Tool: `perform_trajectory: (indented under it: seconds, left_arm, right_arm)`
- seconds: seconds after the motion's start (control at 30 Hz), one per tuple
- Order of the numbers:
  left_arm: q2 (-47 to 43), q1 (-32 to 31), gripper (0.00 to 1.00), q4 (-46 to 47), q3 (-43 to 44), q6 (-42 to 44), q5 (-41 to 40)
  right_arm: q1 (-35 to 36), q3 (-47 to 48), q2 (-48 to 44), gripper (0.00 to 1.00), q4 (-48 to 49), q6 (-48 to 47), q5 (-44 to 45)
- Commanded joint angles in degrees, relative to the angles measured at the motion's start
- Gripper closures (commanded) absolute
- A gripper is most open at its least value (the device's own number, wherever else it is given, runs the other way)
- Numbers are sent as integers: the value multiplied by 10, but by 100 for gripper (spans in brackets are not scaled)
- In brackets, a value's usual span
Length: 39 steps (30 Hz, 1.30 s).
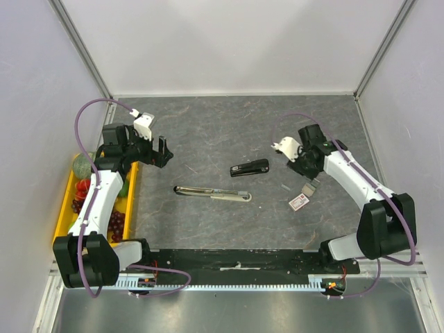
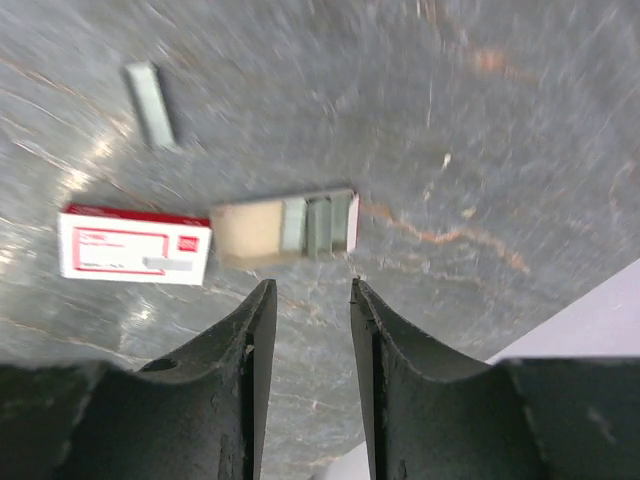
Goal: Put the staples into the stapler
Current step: Install the staple into the stapler, then pick up the staple from the center of the board.
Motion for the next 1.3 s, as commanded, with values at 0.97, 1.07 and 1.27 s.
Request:
perform_trajectory:
  seconds: [0.97, 1.07, 1.27]
  left_arm:
    - [5, 3, 1, 19, -6, -20, 34]
    - [4, 4, 1, 18, -5, -20, 33]
    - [4, 4, 1, 19, -7, -20, 34]
  right_arm:
    - [3, -3, 146, 53, 74, -34, -155]
    - [2, -2, 139, 52, 78, -28, -153]
    - [3, 0, 129, 50, 76, -25, -174]
